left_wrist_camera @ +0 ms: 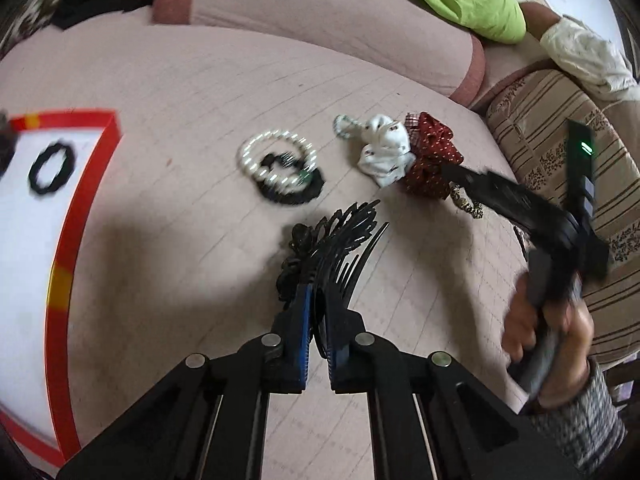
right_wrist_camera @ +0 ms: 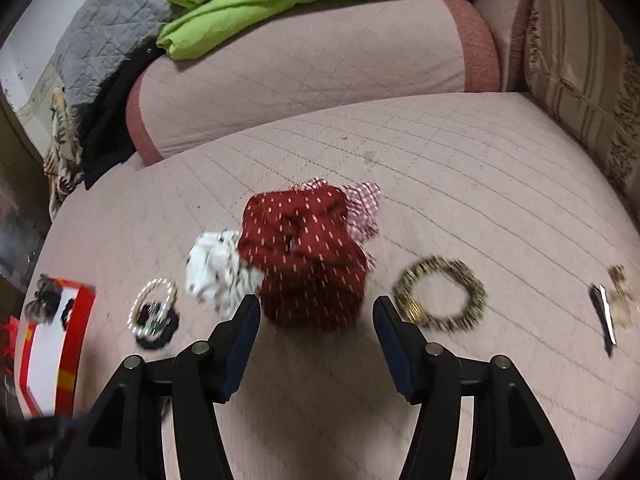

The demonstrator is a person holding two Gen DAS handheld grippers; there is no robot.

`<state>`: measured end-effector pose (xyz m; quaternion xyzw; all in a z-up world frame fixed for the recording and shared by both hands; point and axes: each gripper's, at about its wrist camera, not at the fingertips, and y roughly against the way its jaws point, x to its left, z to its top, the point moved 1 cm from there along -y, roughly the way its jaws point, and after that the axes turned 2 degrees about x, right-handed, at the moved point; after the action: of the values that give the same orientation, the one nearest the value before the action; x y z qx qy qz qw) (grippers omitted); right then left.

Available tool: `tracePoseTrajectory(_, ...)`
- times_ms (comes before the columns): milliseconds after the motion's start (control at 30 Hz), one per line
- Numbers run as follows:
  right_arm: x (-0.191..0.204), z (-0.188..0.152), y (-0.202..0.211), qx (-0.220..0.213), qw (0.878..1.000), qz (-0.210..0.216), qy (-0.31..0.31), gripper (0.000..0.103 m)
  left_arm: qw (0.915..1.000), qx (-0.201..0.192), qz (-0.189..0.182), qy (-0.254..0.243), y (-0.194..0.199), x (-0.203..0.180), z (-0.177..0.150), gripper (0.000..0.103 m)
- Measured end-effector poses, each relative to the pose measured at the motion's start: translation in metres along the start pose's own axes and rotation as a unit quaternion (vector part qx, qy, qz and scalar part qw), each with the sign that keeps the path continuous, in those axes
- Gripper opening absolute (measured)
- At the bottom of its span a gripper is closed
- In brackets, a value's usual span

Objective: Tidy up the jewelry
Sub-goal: 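Grasp the black claw clip with the left tool while the right tool grasps the red polka-dot scrunchie, then carry the claw clip and red scrunchie together over the tray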

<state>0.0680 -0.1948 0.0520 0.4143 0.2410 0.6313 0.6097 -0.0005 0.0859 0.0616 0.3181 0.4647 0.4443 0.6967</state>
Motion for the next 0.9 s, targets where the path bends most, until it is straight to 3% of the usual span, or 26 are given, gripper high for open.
tracePoseTrajectory(67,0.002,0.004,-0.013,0.009,1.000,-0.005,-0.006,0.059,0.9999,0.003,-0.010,0.007,0.000,0.006,-0.006,0.006)
tracePoseTrajectory(100,0.002,0.005,-0.018,0.015,1.000,-0.003,-0.008,0.025,0.9999,0.004,-0.012,0.006,-0.002,0.006,-0.007,0.006)
tracePoseTrajectory(133,0.002,0.006,-0.024,0.030,1.000,0.002,-0.008,0.010,0.9999,0.005,-0.012,0.005,-0.002,0.006,-0.009,0.006)
tracePoseTrajectory(167,0.002,0.005,-0.026,0.041,0.999,0.006,-0.012,0.005,0.9999,0.004,-0.012,0.006,-0.001,0.006,-0.011,0.006)
tracePoseTrajectory(267,-0.001,-0.003,-0.009,0.034,0.999,0.023,-0.018,0.005,0.9998,-0.009,-0.013,0.008,0.004,0.004,-0.012,0.010)
tracePoseTrajectory(300,-0.001,-0.008,0.000,0.032,0.999,0.025,-0.015,0.005,0.9998,-0.013,-0.015,0.007,0.007,0.004,-0.013,0.014)
tracePoseTrajectory(367,-0.001,-0.018,0.015,0.031,0.999,0.032,-0.011,0.005,0.9995,-0.023,-0.016,0.013,0.012,0.004,-0.013,0.039)
tracePoseTrajectory(400,-0.002,-0.025,0.025,0.032,0.999,0.039,-0.011,0.005,0.9994,-0.028,-0.014,0.017,0.014,0.004,-0.014,0.043)
tracePoseTrajectory(567,-0.007,-0.060,0.060,0.053,0.995,0.084,-0.019,0.005,0.9988,-0.039,-0.005,0.029,0.022,0.009,-0.018,0.046)
tracePoseTrajectory(700,-0.005,-0.090,0.066,0.081,0.993,0.084,0.000,0.010,0.9988,-0.039,0.009,0.028,0.017,0.012,-0.016,0.049)
tracePoseTrajectory(733,-0.004,-0.093,0.065,0.080,0.994,0.077,0.004,0.015,0.9989,-0.038,0.008,0.024,0.015,0.013,-0.015,0.049)
tracePoseTrajectory(800,-0.006,-0.100,0.067,0.071,0.995,0.066,0.009,0.051,0.9993,-0.034,0.010,0.013,0.010,0.010,-0.013,0.052)
tracePoseTrajectory(867,-0.007,-0.101,0.069,0.059,0.996,0.063,0.004,0.063,0.9995,-0.029,0.012,0.005,0.002,0.006,-0.011,0.056)
tracePoseTrajectory(900,-0.007,-0.101,0.068,0.056,0.996,0.063,0.003,0.063,0.9996,-0.023,0.014,0.001,-0.004,0.004,-0.009,0.056)
